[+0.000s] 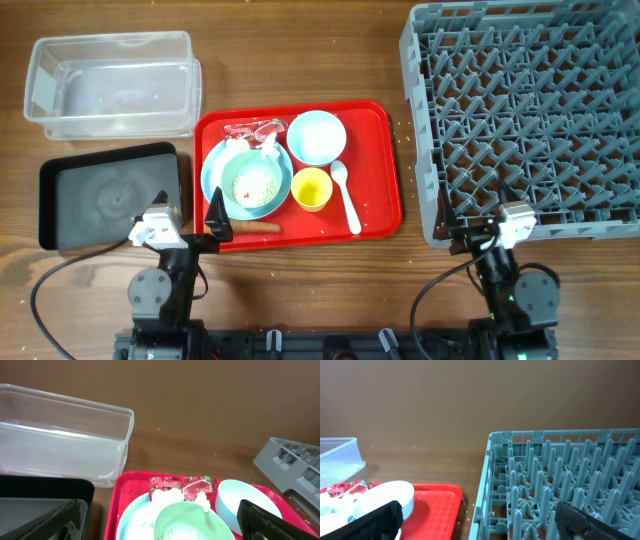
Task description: Sort waste into correct bins and load items into the dishwasher rack
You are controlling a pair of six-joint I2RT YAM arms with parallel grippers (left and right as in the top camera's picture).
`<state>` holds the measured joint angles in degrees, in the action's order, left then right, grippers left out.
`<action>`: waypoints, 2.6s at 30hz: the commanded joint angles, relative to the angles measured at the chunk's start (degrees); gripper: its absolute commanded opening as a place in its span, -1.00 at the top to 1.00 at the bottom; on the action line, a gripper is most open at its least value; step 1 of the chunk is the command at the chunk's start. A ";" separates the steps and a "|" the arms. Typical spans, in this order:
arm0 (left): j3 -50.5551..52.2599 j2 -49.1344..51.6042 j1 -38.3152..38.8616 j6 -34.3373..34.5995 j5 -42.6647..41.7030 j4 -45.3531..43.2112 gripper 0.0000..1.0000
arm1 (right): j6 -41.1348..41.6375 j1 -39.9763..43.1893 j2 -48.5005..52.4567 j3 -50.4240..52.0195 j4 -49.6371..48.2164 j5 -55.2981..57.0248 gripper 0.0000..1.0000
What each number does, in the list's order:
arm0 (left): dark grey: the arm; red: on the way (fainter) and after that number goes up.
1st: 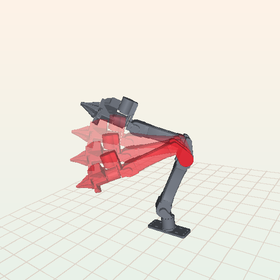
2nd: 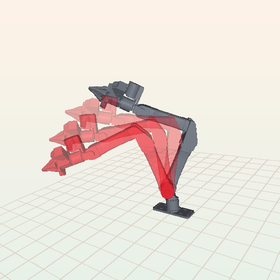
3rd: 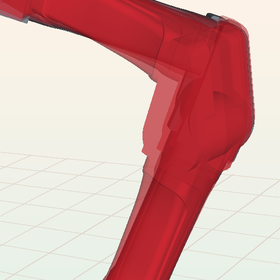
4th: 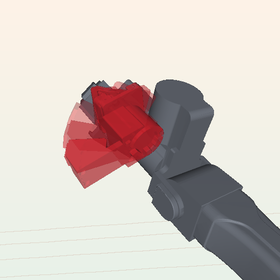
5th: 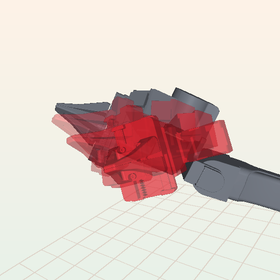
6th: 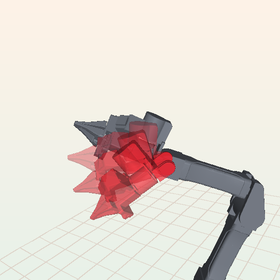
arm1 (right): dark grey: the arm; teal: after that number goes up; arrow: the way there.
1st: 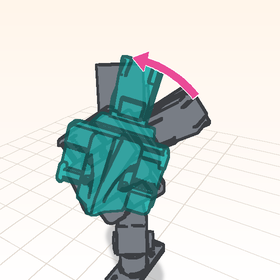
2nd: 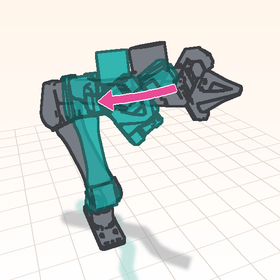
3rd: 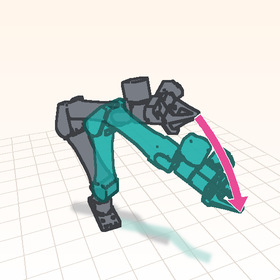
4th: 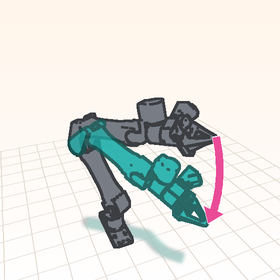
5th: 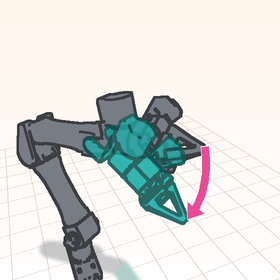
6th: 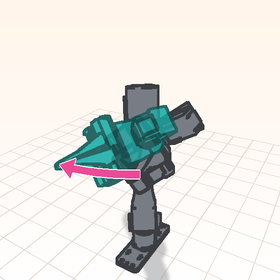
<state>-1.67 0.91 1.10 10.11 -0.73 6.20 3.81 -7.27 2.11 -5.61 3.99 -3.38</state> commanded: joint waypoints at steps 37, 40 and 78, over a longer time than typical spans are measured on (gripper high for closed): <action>-62.36 79.08 8.96 3.85 -16.37 39.67 -0.89 | 2.71 0.22 54.69 -50.64 41.33 -0.02 -0.99; -62.36 85.35 13.35 3.85 -16.35 39.10 -0.67 | 2.80 0.22 54.69 -50.64 41.55 -0.02 -0.99; -66.95 90.40 11.10 11.41 -61.44 27.98 0.92 | -2.36 4.24 62.66 -50.64 31.56 -32.54 -0.99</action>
<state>-67.64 92.23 12.82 18.33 -42.70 36.93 10.52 -3.33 61.08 -55.02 38.76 -10.13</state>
